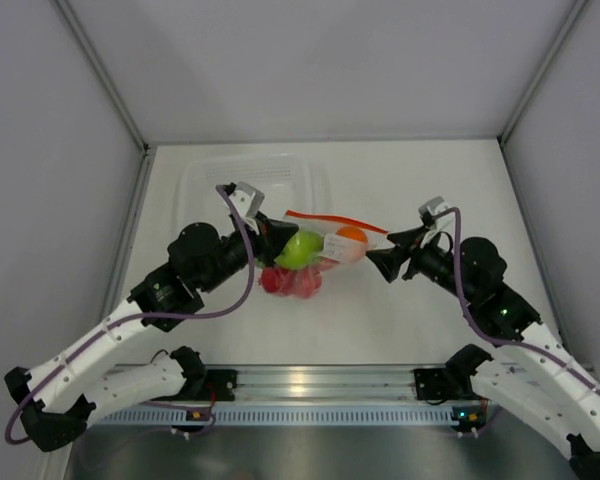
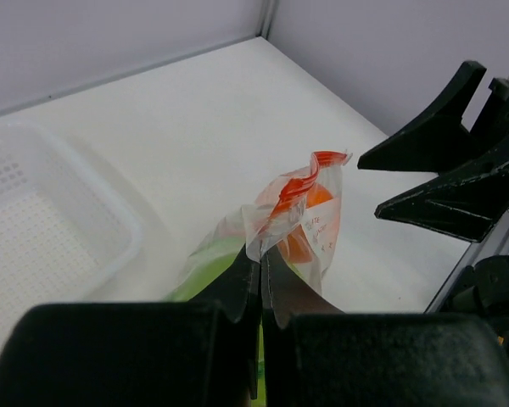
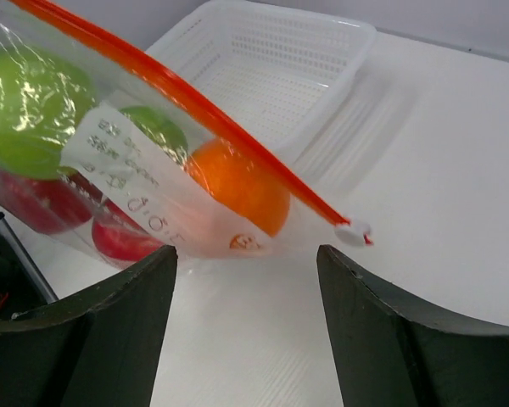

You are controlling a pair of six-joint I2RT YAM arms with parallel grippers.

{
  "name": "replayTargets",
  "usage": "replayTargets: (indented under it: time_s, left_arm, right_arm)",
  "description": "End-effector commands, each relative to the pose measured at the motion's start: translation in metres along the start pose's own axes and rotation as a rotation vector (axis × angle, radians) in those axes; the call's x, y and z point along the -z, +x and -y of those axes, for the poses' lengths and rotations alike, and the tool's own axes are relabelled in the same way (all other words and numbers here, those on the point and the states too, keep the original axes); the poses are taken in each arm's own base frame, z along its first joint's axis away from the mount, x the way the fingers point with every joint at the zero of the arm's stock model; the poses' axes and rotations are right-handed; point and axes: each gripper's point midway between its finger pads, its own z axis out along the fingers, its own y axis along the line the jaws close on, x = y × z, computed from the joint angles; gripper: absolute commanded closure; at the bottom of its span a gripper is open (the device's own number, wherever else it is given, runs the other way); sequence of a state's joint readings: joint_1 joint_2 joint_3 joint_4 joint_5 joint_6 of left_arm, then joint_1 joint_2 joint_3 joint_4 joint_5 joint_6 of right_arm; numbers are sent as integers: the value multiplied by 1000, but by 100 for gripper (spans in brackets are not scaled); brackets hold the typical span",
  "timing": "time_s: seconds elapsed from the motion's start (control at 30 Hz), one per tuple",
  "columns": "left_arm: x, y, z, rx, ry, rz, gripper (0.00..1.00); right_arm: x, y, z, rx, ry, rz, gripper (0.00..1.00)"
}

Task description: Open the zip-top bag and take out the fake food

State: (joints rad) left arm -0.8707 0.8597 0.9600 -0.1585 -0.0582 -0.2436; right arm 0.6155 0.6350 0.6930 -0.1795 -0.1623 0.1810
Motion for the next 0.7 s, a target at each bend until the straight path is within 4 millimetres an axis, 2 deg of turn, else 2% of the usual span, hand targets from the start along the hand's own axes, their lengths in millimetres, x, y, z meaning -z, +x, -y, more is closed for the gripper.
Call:
replayTargets:
  time_s: [0.0, 0.07, 0.1, 0.13, 0.17, 0.23, 0.27, 0.37, 0.4, 0.67]
  left_arm:
    - [19, -52, -4, 28, -61, 110, 100]
    - [24, -61, -2, 37, -57, 124, 100]
    - [26, -64, -1, 40, -53, 126, 100]
    - [32, -74, 2, 48, -43, 150, 100]
    - [36, -80, 4, 54, -39, 165, 100]
    - [47, -94, 7, 62, -26, 205, 100]
    - [50, -98, 8, 67, -24, 217, 100]
    - [60, -113, 14, 81, 2, 255, 100]
    - [62, -115, 16, 84, 12, 260, 100]
    - [79, -133, 39, 124, 126, 292, 100]
  right_arm:
    - [6, -31, -4, -40, -26, 143, 32]
    - [10, -30, -3, -23, -32, 180, 31]
    - [12, -40, -6, -2, -50, 245, 32]
    - [15, -34, -5, 1, -50, 265, 32]
    - [17, -34, -3, -10, -45, 276, 26]
    - [16, -35, -5, -25, -62, 265, 26]
    - [16, -33, -13, -36, -114, 244, 26]
    - [15, -38, -17, -42, -166, 266, 28]
    - [16, -39, -25, -47, -213, 269, 28]
    - [36, -74, -48, -37, -363, 444, 28]
